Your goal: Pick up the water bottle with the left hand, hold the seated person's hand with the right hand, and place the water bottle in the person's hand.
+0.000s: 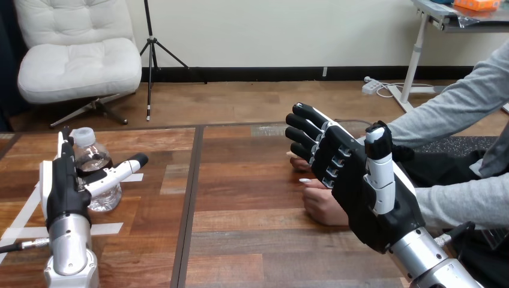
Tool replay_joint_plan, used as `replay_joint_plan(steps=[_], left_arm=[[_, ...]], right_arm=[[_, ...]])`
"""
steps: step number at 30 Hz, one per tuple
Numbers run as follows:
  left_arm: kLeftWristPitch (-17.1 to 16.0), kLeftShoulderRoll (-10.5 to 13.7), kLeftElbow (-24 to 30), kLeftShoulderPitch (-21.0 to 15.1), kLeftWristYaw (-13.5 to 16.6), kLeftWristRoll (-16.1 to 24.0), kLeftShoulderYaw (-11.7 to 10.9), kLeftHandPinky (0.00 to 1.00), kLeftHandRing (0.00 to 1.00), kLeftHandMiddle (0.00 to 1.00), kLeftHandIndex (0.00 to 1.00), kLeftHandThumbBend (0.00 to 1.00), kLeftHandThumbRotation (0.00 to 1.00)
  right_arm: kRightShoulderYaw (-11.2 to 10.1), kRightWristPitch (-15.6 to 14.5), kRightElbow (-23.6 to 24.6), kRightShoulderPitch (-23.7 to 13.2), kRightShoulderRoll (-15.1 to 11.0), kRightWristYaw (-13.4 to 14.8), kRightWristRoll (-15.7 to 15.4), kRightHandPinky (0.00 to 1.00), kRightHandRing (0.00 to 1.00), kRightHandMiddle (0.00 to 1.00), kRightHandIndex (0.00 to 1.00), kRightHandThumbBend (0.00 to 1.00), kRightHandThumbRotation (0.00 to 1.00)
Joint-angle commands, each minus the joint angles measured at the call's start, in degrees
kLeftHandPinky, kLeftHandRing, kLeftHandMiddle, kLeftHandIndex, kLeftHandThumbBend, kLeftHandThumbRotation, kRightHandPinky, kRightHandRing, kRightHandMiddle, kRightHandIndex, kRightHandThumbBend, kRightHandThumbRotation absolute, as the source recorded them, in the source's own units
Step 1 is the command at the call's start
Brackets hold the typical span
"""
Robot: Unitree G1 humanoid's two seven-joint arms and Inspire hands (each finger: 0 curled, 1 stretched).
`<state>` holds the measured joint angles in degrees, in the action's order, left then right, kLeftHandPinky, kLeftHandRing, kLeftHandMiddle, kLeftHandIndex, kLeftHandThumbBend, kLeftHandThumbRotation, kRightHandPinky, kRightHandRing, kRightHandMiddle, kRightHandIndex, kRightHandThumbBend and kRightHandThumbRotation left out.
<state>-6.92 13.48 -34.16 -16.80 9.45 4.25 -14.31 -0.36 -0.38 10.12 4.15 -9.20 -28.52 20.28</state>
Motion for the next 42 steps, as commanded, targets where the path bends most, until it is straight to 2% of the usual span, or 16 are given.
replay_joint_plan(steps=[1, 19, 42], left_arm=[[-1.8, 2.6, -1.1, -4.8, 1.0, 1.1, 0.7, 0.98, 1.0, 1.0, 1.0, 0.96, 0.15], [-2.0, 3.3, -2.9, -5.8, 2.1, 0.5, 0.4, 0.96, 1.0, 1.0, 1.0, 0.97, 0.16], [-1.2, 3.7, -6.6, -7.9, 6.2, 1.5, 0.9, 0.93, 0.99, 1.0, 1.0, 0.97, 0.14]], right_arm=[[-1.0, 2.0, 0.3, -3.9, -0.2, -0.2, 0.4, 0.97, 0.95, 0.93, 0.92, 0.92, 1.0], [-1.3, 1.6, 0.5, -3.8, -0.4, -0.7, 0.9, 0.98, 0.96, 0.94, 0.92, 0.93, 1.0], [-1.2, 1.3, 0.9, -3.7, -0.4, -0.6, 0.7, 0.96, 0.95, 0.93, 0.92, 0.93, 1.0]])
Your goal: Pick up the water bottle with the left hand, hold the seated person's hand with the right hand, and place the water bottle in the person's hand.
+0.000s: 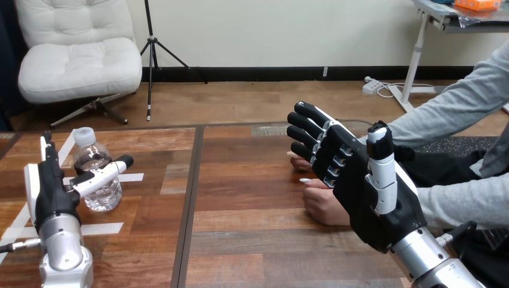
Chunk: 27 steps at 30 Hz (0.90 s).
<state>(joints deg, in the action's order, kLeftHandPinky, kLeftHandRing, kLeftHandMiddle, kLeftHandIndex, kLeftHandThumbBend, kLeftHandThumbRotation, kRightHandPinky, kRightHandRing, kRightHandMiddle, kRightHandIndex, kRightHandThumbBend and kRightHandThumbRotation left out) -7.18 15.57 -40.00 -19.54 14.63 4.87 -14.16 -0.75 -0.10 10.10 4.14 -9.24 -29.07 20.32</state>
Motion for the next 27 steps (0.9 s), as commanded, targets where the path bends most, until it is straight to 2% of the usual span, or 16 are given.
replay_joint_plan(steps=[1, 7, 13, 27], left_arm=[[-0.8, 1.6, -0.8, -5.2, 1.2, 0.9, 0.8, 0.93, 0.99, 1.0, 1.0, 0.97, 0.14], [-0.3, 1.9, -1.0, -5.5, 1.4, 0.7, 0.8, 0.94, 1.0, 1.0, 1.0, 0.96, 0.15], [-1.2, 2.2, -1.7, -5.7, 1.4, 0.5, 0.6, 0.94, 1.0, 1.0, 1.0, 0.96, 0.15], [-0.3, 3.0, -2.6, -6.6, -0.5, -0.2, 0.4, 0.95, 0.99, 1.0, 1.0, 0.96, 0.14]], right_arm=[[-0.8, 1.0, 0.9, -3.7, -0.3, 0.0, 0.7, 0.96, 0.95, 0.93, 0.92, 0.93, 1.0], [-0.8, 1.0, 1.0, -3.7, -0.3, 0.2, 0.5, 0.96, 0.95, 0.93, 0.92, 0.93, 1.0], [-0.7, 1.1, 1.0, -3.7, -0.3, 0.0, 0.6, 0.96, 0.95, 0.94, 0.92, 0.93, 1.0], [-0.7, 1.2, 0.9, -3.6, -0.3, -0.2, 0.6, 0.96, 0.95, 0.94, 0.92, 0.93, 1.0]])
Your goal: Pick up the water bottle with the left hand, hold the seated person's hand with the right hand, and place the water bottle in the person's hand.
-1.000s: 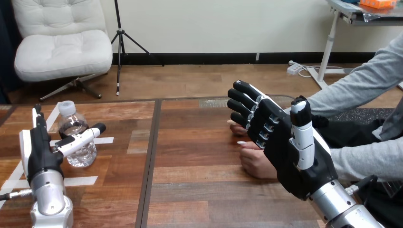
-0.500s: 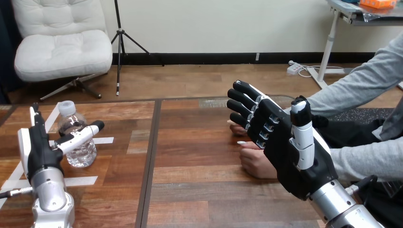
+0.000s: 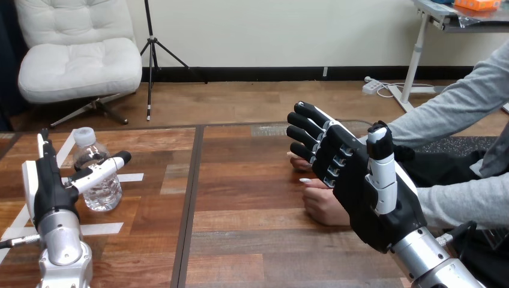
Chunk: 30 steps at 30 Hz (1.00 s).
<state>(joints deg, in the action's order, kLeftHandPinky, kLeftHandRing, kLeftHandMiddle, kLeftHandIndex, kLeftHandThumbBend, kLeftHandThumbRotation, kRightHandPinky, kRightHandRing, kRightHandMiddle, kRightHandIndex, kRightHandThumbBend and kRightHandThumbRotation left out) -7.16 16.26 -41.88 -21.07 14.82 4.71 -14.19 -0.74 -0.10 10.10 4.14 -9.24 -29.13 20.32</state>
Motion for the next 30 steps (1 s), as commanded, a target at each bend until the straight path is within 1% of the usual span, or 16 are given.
replay_joint_plan(steps=[1, 7, 13, 19, 22, 30], left_arm=[[-0.3, 2.4, -0.8, -5.1, -0.8, -0.1, 0.5, 0.95, 0.99, 1.0, 1.0, 0.95, 0.14], [0.3, 2.8, -1.7, -5.8, -1.1, -0.1, 0.5, 0.95, 0.99, 1.0, 1.0, 0.94, 0.14], [1.0, 3.2, -2.0, -6.2, -2.0, -0.5, 0.4, 0.94, 0.98, 0.99, 1.0, 0.93, 0.13], [3.7, 3.5, -0.8, -6.4, -3.2, -0.5, 0.8, 0.93, 0.97, 0.97, 0.98, 0.91, 0.14], [3.9, 3.9, -1.9, -6.9, -4.4, -0.8, 0.7, 0.94, 0.97, 0.97, 0.97, 0.9, 0.13], [7.0, 4.6, -2.0, -7.7, -7.3, -1.3, 0.8, 0.96, 0.98, 0.98, 0.97, 0.88, 0.14]], right_arm=[[-0.7, 1.2, 1.0, -3.6, -0.3, -0.1, 0.6, 0.96, 0.95, 0.94, 0.92, 0.93, 1.0], [-0.7, 1.3, 1.1, -3.5, -0.2, 0.1, 0.4, 0.97, 0.96, 0.94, 0.92, 0.93, 1.0], [-0.8, 1.4, 1.1, -3.3, -0.3, -0.1, 0.6, 0.97, 0.95, 0.94, 0.92, 0.93, 1.0], [-0.8, 1.4, 1.1, -3.3, -0.2, -0.1, 0.6, 0.97, 0.96, 0.94, 0.92, 0.93, 1.0], [-0.8, 1.3, 1.2, -3.4, -0.2, -0.1, 0.7, 0.97, 0.96, 0.94, 0.92, 0.93, 1.0], [-0.8, 1.0, 1.5, -3.4, -0.2, 0.0, 0.8, 0.96, 0.95, 0.94, 0.92, 0.94, 1.0]])
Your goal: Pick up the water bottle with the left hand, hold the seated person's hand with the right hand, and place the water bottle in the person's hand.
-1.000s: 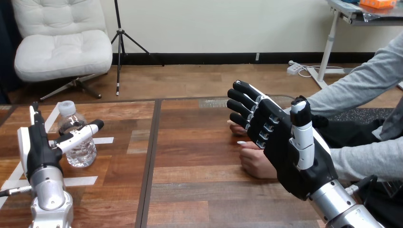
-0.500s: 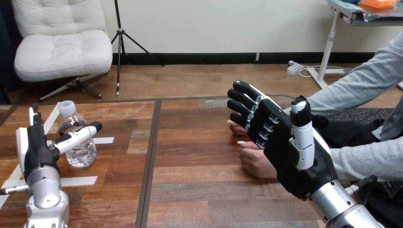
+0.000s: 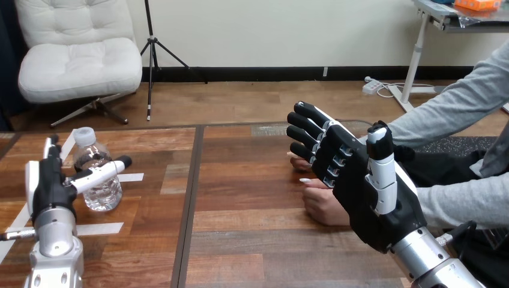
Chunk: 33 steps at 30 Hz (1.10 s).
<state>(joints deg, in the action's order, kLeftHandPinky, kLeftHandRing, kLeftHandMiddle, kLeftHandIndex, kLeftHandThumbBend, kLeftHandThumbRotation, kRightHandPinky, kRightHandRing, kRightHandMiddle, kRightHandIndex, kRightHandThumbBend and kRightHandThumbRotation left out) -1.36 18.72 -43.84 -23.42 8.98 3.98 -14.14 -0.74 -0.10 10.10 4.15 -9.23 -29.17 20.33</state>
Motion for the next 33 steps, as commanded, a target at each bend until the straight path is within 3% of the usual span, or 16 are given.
replay_joint_plan(steps=[1, 25, 33], left_arm=[[1.5, 2.1, 0.1, -5.4, -1.7, -0.6, 0.7, 0.97, 0.99, 0.98, 0.97, 0.88, 0.14], [5.7, 3.2, -3.5, -8.7, -2.8, 0.6, 1.7, 1.0, 1.0, 1.0, 1.0, 0.88, 0.14], [4.9, 3.7, -6.6, -10.2, -3.5, 0.3, 1.6, 1.0, 1.0, 1.0, 1.0, 0.86, 0.15]], right_arm=[[-0.8, 1.0, 1.5, -3.3, -0.2, 0.1, 0.8, 0.96, 0.95, 0.94, 0.92, 0.94, 1.0], [-0.7, 1.4, 1.4, -3.3, -0.3, -0.1, 0.6, 0.96, 0.95, 0.93, 0.92, 0.93, 1.0], [-0.8, 1.1, 1.5, -3.2, -0.2, -0.1, 0.8, 0.96, 0.95, 0.93, 0.92, 0.93, 1.0]])
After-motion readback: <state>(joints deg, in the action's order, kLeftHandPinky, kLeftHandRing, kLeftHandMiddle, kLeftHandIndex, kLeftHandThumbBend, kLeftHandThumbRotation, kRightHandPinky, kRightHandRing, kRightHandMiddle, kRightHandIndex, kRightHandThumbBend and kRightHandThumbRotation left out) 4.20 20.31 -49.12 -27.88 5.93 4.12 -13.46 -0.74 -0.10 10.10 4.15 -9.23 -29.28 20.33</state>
